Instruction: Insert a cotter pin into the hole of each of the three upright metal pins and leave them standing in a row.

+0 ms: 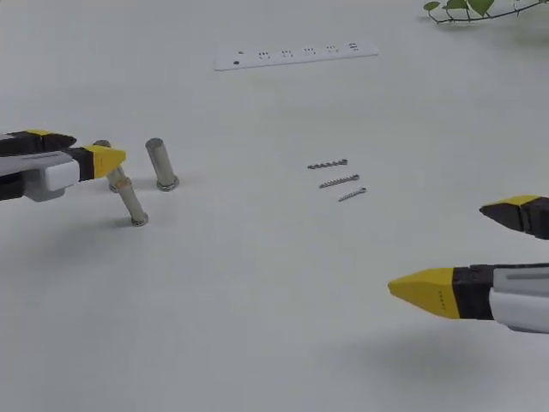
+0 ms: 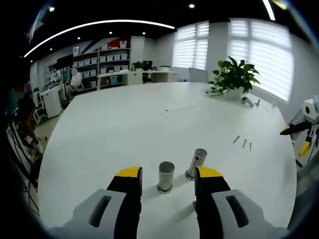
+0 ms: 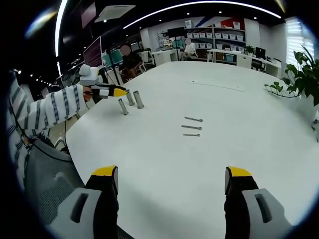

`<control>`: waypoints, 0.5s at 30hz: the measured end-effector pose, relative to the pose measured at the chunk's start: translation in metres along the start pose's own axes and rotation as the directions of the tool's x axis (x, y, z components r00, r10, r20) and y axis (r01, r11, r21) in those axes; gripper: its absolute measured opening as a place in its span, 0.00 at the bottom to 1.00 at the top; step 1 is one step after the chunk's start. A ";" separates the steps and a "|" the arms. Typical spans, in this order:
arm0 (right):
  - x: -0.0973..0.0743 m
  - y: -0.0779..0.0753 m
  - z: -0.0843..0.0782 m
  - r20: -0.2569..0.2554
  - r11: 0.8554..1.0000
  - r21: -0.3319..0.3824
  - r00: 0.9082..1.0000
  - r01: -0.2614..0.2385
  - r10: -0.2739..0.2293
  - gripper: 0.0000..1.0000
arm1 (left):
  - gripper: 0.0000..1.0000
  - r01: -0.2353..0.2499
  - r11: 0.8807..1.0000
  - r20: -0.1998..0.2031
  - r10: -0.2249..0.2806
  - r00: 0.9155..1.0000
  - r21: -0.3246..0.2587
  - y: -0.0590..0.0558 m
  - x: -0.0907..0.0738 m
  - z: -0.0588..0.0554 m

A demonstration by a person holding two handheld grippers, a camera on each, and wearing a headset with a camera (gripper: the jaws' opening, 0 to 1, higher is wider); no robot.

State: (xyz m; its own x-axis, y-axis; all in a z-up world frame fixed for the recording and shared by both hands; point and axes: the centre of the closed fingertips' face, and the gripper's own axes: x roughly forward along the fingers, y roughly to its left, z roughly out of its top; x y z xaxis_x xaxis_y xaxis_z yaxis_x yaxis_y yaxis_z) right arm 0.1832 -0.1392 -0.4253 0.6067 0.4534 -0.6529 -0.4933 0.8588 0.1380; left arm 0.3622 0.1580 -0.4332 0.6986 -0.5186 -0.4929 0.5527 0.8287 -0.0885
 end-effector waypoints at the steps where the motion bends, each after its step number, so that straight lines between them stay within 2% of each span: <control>1: 0.000 0.000 0.000 0.001 1.000 0.001 1.000 -0.001 0.001 0.87 | 0.38 0.000 1.000 -0.004 0.000 1.000 -0.002 0.000 0.001 -0.001; 12: 0.009 0.005 0.000 -0.009 1.000 0.001 1.000 -0.027 0.027 0.86 | 0.28 -0.012 1.000 -0.040 0.012 0.999 -0.001 -0.001 0.009 -0.014; 15: 0.009 0.006 0.000 -0.009 1.000 0.002 1.000 -0.028 0.028 0.86 | 0.24 -0.013 1.000 -0.027 0.013 1.000 -0.013 -0.002 0.012 -0.013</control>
State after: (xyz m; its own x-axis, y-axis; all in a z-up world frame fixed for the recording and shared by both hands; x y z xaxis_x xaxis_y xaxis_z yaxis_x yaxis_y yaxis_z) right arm 0.1859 -0.1303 -0.4307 0.5872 0.4750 -0.6554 -0.5089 0.8463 0.1574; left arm 0.3631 0.1530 -0.4502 0.6929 -0.5020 -0.5175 0.5376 0.8381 -0.0931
